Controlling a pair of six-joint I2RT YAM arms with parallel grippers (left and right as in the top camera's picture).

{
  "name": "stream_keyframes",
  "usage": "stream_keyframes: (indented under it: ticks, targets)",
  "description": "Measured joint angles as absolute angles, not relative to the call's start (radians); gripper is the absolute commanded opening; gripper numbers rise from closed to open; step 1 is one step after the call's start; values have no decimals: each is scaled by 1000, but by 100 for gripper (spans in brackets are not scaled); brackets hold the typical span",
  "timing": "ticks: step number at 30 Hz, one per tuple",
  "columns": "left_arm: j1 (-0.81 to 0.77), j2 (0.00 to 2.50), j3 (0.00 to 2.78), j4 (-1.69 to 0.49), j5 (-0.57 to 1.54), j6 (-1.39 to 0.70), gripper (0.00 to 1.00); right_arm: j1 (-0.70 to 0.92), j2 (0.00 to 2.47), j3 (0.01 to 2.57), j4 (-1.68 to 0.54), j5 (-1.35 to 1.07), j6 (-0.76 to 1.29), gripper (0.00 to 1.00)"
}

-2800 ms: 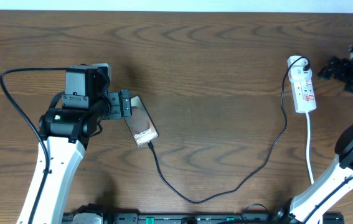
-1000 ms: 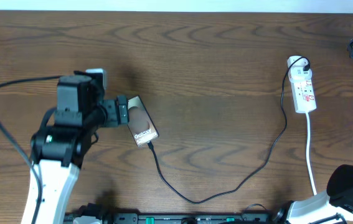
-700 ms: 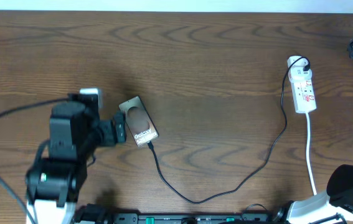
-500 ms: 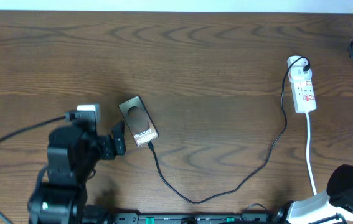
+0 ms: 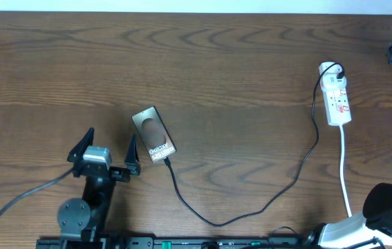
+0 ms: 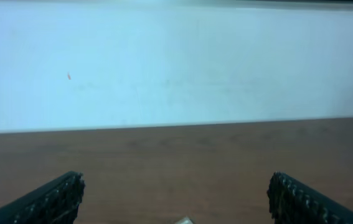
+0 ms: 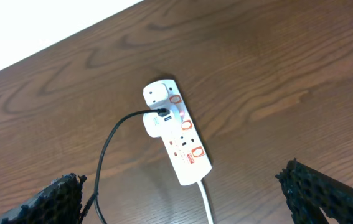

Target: Plug charger to phone and switch on socket

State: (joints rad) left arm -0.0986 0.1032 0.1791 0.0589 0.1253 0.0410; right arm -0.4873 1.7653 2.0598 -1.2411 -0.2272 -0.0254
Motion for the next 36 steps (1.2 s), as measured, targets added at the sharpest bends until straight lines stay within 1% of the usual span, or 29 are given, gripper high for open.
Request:
stream_keyframes:
  ticks: [6, 9, 14, 36]
  targets:
    - [-38, 14, 36, 139, 154, 60, 94, -488, 1765, 2060, -1242, -228, -25, 99]
    - [-17, 11, 6, 91, 171, 62, 94, -488, 1765, 2060, -1241, -228, -25, 99]
    - [-9, 11, 10, -2, 177, 68, 94, -487, 1765, 2060, -1242, -227, -25, 99]
    - [-9, 10, 13, -7, 174, 76, 94, -487, 1765, 2060, -1242, -228, -25, 99]
